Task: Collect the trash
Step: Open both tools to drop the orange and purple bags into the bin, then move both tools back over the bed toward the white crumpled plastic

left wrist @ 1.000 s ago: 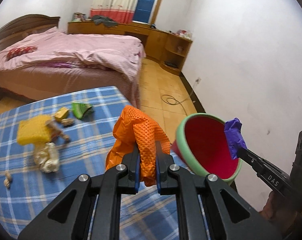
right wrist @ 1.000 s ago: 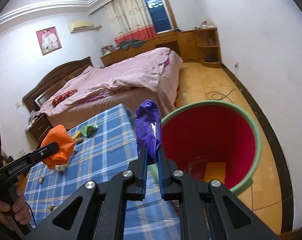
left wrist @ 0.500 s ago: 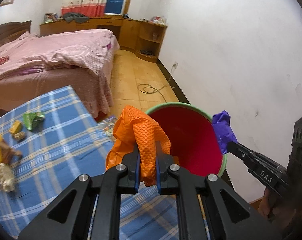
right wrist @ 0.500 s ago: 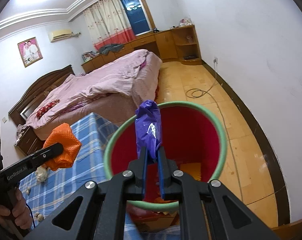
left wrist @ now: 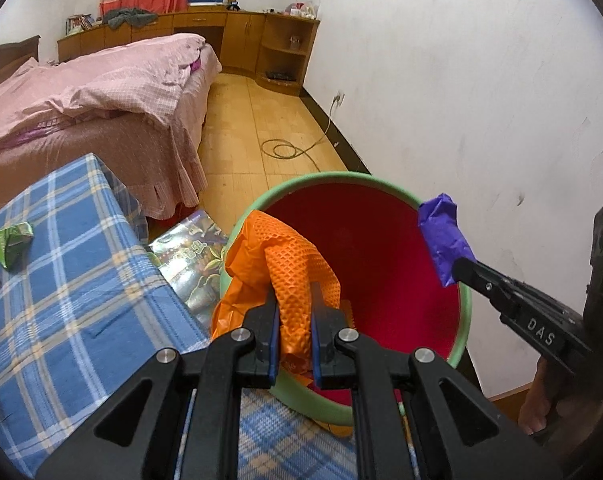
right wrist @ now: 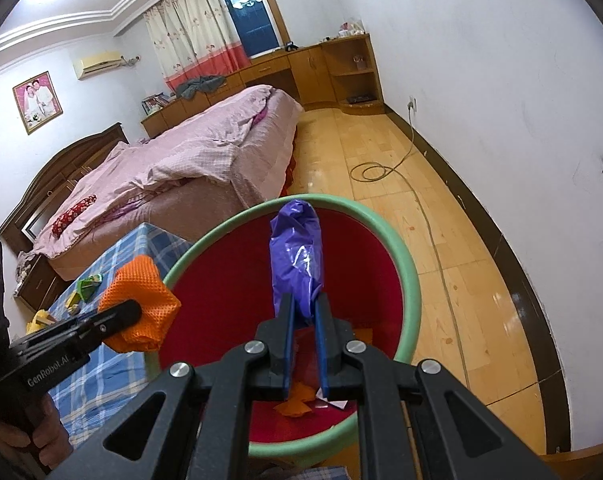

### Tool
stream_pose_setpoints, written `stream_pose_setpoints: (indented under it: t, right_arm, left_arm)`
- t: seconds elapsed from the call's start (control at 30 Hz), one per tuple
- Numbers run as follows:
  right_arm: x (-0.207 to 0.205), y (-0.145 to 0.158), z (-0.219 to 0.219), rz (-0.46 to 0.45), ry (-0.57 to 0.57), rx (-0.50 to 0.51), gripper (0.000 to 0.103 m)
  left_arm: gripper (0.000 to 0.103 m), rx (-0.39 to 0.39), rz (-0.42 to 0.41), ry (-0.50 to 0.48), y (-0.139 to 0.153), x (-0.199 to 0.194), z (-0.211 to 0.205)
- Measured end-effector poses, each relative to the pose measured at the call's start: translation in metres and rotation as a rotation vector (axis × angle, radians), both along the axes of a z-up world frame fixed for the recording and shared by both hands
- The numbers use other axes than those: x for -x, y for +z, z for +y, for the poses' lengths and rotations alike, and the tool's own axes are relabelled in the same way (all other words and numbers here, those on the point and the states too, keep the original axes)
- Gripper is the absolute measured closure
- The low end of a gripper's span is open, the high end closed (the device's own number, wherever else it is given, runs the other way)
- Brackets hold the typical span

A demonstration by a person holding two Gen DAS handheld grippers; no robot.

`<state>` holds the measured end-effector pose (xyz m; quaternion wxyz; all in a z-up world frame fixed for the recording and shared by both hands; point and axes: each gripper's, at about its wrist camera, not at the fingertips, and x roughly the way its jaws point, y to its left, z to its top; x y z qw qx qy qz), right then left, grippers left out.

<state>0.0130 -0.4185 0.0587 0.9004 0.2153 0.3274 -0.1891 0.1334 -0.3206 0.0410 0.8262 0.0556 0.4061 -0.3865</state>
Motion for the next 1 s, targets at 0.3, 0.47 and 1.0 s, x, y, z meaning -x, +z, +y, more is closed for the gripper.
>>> stream_pose_setpoints:
  t: [0.3, 0.47, 1.0]
  right_arm:
    - [-0.010, -0.008, -0.009, 0.009, -0.009, -0.016, 0.086]
    - [-0.010, -0.008, -0.009, 0.006, -0.006, -0.027, 0.071]
    - [0.001, 0.013, 0.011, -0.031, 0.017, -0.024, 0.049]
  left_arm:
    - [0.075, -0.003, 0.041, -0.021, -0.006, -0.006, -0.009]
    - [0.072, -0.004, 0.041, -0.021, -0.004, -0.005, -0.007]
    - [0.065, 0.012, 0.026, 0.045, 0.014, 0.004, 0.030]
